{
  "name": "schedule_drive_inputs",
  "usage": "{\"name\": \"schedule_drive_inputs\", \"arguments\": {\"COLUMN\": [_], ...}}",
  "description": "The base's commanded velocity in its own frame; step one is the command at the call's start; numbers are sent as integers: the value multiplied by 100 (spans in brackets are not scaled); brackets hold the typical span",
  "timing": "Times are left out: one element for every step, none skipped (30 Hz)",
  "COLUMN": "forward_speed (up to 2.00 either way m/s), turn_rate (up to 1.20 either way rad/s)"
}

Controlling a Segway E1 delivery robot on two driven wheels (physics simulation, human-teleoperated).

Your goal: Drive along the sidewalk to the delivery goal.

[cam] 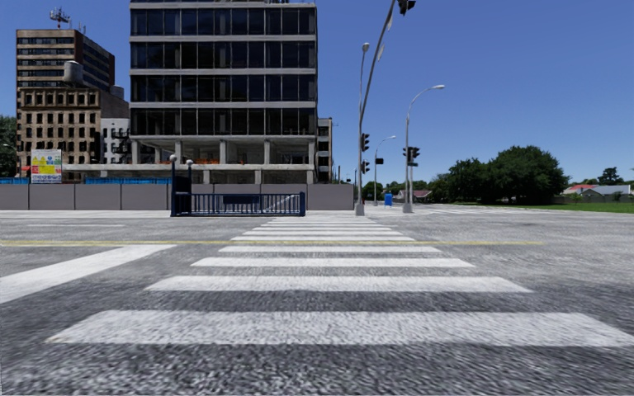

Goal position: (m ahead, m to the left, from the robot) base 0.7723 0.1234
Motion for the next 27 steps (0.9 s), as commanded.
{"name": "schedule_drive_inputs", "arguments": {"forward_speed": [150, 150, 150, 149, 146, 146, 137, 130, 125, 102, 102, 12, 0, 0, 0, 0, 0, 0, 0, 0, 0, 0, 0, 0, 0, 0, 0], "turn_rate": [0, 0, 0, 0, 0, 0, 0, 0, 0, 0, 0, 0, 0, 0, 0, 0, 0, 0, 0, 0, 0, 0, 0, 0, 0, 0, 0]}}
